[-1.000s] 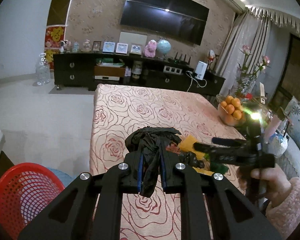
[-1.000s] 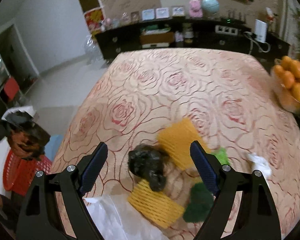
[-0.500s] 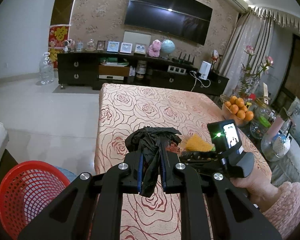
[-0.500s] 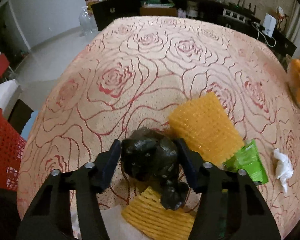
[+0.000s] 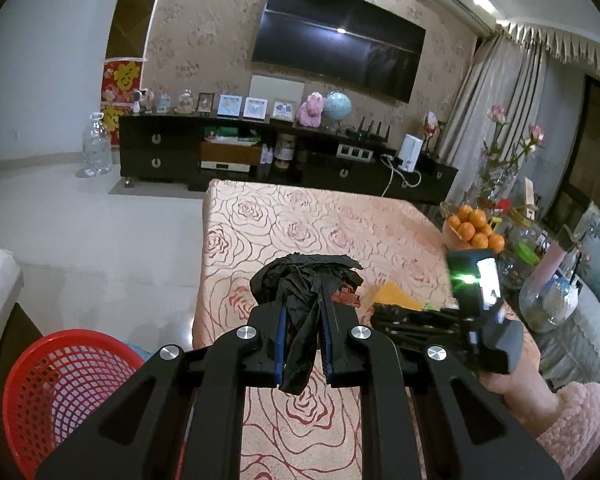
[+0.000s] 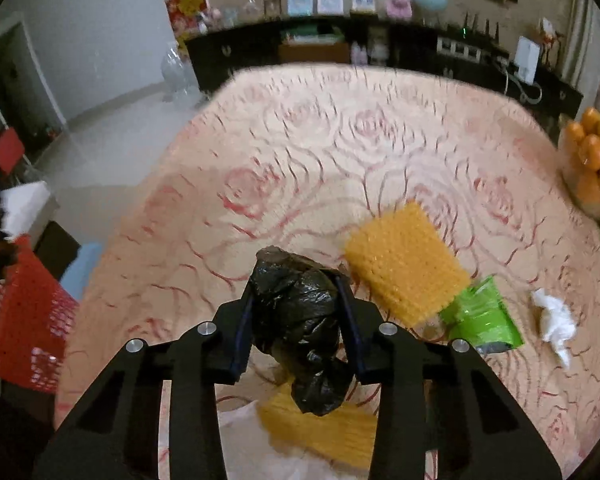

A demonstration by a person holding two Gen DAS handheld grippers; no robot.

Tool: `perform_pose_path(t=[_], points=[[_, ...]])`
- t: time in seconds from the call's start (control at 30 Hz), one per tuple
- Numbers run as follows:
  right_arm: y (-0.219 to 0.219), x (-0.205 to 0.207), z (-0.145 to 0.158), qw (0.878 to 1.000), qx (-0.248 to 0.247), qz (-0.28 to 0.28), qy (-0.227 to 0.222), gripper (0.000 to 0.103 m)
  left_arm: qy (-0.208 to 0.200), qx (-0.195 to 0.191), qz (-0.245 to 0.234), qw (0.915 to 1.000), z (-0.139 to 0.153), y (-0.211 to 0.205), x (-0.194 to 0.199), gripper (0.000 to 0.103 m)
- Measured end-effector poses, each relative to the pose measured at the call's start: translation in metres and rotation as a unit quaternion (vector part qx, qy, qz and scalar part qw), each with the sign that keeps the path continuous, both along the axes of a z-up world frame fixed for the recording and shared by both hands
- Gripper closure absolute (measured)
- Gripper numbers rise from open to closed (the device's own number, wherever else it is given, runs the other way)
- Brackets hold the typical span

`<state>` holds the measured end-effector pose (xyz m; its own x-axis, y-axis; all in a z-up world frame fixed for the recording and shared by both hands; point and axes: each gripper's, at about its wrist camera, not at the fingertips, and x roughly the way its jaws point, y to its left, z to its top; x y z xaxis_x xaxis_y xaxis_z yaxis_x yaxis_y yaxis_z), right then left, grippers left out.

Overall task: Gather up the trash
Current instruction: 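Grasp the second black plastic bag with the right tool while the left tool holds its bag, then carry both black bags over the red wastebasket with both tools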

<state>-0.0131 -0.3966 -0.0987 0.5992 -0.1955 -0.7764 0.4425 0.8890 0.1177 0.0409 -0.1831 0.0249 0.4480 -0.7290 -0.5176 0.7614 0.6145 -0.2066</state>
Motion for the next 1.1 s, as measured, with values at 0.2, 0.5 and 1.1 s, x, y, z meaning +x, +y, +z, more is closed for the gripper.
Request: perform_pose_path(t=[0.2,0.5,1.1], points=[[0.018,-0.023,0.049,0.998,-0.024,0.011,-0.06,0.066,-0.008,-0.021,0.008,0.9997,0.014,0.007,-0.002,0.09],[0.031,-0.045,0.098,0.989,-0.03,0.021,-0.141,0.066,-0.027,-0.02,0.041,0.9986,0.023,0.022,-0.001,0.09],[0.096,-0.029,0.13,0.981,-0.048,0.084,-0.168,0.066,-0.096,-0.007,0.179,0.9793,0.047,0.11,0.003,0.09]])
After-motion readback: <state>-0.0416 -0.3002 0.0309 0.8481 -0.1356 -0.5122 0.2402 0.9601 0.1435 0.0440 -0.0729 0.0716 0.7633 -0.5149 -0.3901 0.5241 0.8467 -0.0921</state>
